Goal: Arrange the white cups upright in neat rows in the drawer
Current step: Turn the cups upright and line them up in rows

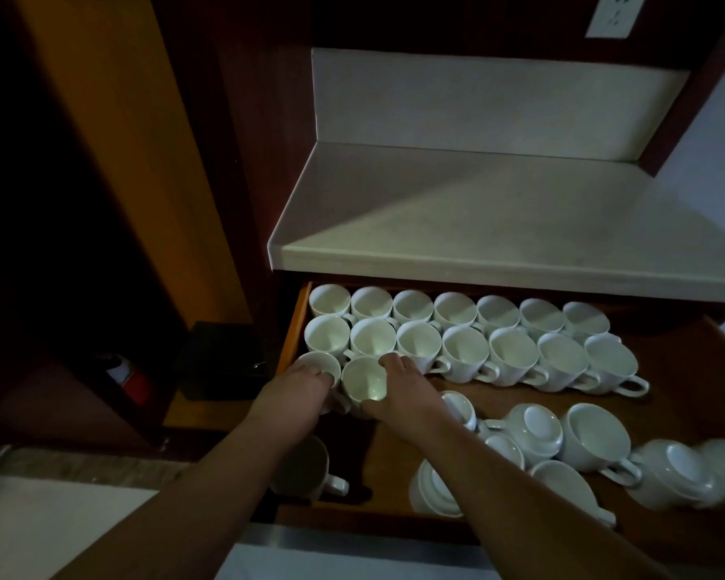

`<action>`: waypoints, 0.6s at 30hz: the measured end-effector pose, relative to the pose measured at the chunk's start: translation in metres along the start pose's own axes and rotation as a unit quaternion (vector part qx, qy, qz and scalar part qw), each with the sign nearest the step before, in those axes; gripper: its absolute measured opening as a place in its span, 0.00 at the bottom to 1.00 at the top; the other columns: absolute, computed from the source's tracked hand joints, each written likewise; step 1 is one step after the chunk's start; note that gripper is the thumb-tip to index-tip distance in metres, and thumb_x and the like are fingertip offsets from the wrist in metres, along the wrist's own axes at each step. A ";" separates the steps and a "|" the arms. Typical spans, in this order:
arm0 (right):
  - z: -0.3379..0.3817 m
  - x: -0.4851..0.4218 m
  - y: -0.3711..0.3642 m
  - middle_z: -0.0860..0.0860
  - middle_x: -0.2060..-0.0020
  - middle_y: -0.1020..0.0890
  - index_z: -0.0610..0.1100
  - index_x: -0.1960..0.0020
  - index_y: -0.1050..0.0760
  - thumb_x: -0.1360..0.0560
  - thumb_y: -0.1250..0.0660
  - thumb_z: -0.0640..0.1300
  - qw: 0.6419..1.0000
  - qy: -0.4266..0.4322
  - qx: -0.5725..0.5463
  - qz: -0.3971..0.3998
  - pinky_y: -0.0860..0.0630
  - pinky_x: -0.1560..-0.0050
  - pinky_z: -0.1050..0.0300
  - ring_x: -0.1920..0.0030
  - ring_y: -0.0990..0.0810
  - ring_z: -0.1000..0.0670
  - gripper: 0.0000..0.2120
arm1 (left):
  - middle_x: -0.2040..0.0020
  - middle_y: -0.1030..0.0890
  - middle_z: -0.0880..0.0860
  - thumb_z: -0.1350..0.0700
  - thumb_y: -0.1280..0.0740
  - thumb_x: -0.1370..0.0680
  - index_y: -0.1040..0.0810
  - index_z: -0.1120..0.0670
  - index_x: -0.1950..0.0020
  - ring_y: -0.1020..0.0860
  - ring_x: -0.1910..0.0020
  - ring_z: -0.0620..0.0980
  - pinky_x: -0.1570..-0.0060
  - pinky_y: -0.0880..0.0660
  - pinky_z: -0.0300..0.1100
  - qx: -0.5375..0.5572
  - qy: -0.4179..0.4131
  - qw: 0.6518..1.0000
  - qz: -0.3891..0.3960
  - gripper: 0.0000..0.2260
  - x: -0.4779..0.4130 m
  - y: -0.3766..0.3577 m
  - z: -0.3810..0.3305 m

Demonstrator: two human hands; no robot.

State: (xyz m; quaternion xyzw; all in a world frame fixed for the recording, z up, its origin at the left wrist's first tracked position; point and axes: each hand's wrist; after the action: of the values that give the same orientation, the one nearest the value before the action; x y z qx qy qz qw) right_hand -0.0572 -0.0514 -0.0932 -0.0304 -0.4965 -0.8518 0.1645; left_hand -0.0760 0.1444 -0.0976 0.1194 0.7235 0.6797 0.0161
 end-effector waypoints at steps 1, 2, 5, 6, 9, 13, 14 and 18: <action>0.000 0.001 0.002 0.47 0.29 0.30 0.47 0.24 0.37 0.26 0.25 0.55 1.000 0.003 -0.005 0.003 0.24 0.37 0.45 0.32 0.26 0.43 0.37 | 0.35 0.22 0.51 0.54 0.33 0.19 0.21 0.51 0.36 0.26 0.34 0.52 0.43 0.24 0.46 -0.002 0.001 1.000 -0.001 0.11 -0.001 0.000 0.000; -0.001 0.001 0.004 0.47 0.29 0.30 0.47 0.24 0.37 0.26 0.25 0.55 1.000 0.004 -0.012 0.007 0.24 0.37 0.47 0.32 0.26 0.44 0.37 | 0.36 0.21 0.52 0.54 0.33 0.19 0.21 0.51 0.37 0.26 0.35 0.52 0.43 0.24 0.46 -0.002 0.003 1.000 0.002 0.10 -0.002 0.000 0.000; -0.008 0.005 0.025 0.49 0.31 0.27 0.48 0.26 0.32 0.25 0.27 0.55 1.000 0.015 -0.024 -0.006 0.25 0.38 0.50 0.34 0.24 0.46 0.31 | 0.36 0.22 0.53 0.48 0.31 0.19 0.21 0.51 0.37 0.25 0.36 0.53 0.43 0.24 0.47 0.015 0.016 1.000 0.015 0.13 -0.003 0.004 -0.001; -0.012 0.007 0.037 0.49 0.34 0.24 0.48 0.29 0.29 0.24 0.28 0.54 1.000 0.013 -0.022 -0.016 0.24 0.40 0.50 0.37 0.23 0.47 0.27 | 0.36 0.22 0.52 0.45 0.30 0.20 0.22 0.51 0.36 0.25 0.36 0.53 0.42 0.23 0.48 0.027 0.024 0.999 0.013 0.16 -0.002 0.006 -0.001; -0.041 0.014 0.076 0.51 0.44 0.19 0.49 0.37 0.24 0.24 0.28 0.59 1.000 -0.010 0.008 0.002 0.22 0.46 0.52 0.46 0.21 0.51 0.20 | 0.36 0.24 0.49 0.43 0.25 0.25 0.23 0.48 0.33 0.26 0.37 0.51 0.42 0.25 0.46 0.069 0.022 0.997 -0.032 0.23 -0.001 0.019 -0.011; -0.087 0.027 0.114 0.55 0.51 0.18 0.57 0.51 0.24 0.35 0.37 0.79 0.993 -0.047 0.085 0.074 0.22 0.49 0.54 0.51 0.19 0.53 0.28 | 0.36 0.23 0.49 0.49 0.30 0.22 0.21 0.48 0.34 0.24 0.39 0.50 0.41 0.25 0.47 0.138 -0.009 0.989 -0.042 0.16 -0.010 0.039 -0.067; -0.094 0.030 0.119 0.55 0.50 0.17 0.57 0.51 0.23 0.32 0.38 0.78 0.988 -0.034 0.115 0.099 0.22 0.47 0.53 0.50 0.18 0.52 0.26 | 0.37 0.22 0.49 0.49 0.30 0.22 0.21 0.47 0.35 0.23 0.40 0.50 0.42 0.24 0.47 0.170 -0.017 0.985 -0.034 0.16 -0.014 0.041 -0.085; -0.133 0.037 0.121 0.56 0.36 0.20 0.60 0.28 0.26 0.28 0.38 0.69 0.963 0.041 0.185 0.192 0.26 0.40 0.54 0.37 0.20 0.49 0.31 | 0.32 0.23 0.52 0.49 0.30 0.22 0.24 0.49 0.31 0.25 0.33 0.55 0.39 0.26 0.48 0.188 -0.054 0.979 0.048 0.20 -0.034 0.034 -0.157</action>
State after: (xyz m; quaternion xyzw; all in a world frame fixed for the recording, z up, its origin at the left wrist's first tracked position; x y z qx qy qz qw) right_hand -0.0397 -0.2289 -0.0511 -0.0594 -0.6234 -0.6976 0.3481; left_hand -0.0665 -0.0142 -0.0573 0.1919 0.8298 0.5241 -0.0004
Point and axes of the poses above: each hand's wrist, its own x-axis away from the middle knuckle, its own y-axis out of the back of the hand, z = x × y
